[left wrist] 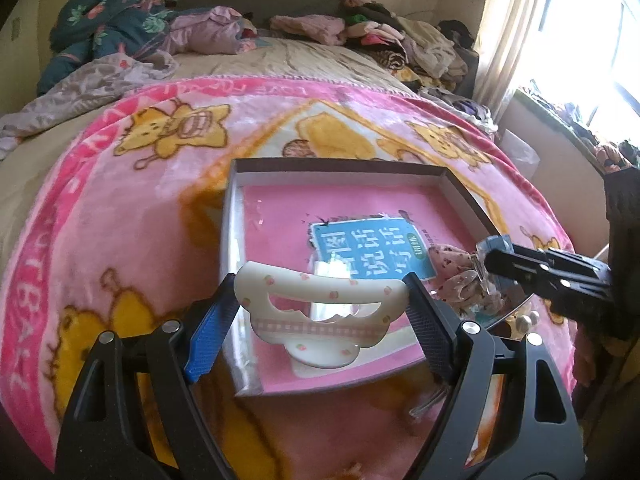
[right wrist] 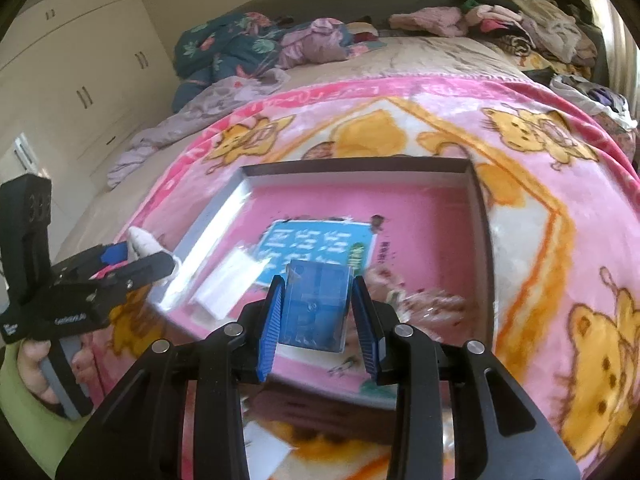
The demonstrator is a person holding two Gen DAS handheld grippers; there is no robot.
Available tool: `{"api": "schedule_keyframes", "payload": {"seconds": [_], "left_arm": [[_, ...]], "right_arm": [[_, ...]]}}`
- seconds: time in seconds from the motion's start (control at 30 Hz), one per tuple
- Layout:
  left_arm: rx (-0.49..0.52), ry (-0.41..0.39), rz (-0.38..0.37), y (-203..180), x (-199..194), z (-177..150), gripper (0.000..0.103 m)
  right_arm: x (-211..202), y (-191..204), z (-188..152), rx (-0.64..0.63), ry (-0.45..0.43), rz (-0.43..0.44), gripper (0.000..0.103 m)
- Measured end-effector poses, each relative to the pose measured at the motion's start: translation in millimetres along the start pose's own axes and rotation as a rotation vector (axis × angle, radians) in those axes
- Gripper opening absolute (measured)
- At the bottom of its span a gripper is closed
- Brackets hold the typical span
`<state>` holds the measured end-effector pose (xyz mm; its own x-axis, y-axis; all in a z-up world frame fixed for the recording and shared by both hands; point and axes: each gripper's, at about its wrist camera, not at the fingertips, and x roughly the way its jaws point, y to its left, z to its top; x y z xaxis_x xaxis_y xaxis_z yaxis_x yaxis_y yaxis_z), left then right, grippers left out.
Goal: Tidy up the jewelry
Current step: 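Carry the blue case and white claw clip into the tray and release both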
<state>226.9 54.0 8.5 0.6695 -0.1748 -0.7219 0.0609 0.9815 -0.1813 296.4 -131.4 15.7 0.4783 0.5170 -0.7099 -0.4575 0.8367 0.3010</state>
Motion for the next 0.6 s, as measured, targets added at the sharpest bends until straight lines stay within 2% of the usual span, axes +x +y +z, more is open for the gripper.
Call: {"api": "schedule_keyframes", "payload": {"seconds": [0.6], "left_arm": [[0.069, 0.068, -0.063, -42, 43, 1, 0.074]], "right_arm": [[25, -54, 10, 0.061, 0.016, -0.094, 0.033]]}}
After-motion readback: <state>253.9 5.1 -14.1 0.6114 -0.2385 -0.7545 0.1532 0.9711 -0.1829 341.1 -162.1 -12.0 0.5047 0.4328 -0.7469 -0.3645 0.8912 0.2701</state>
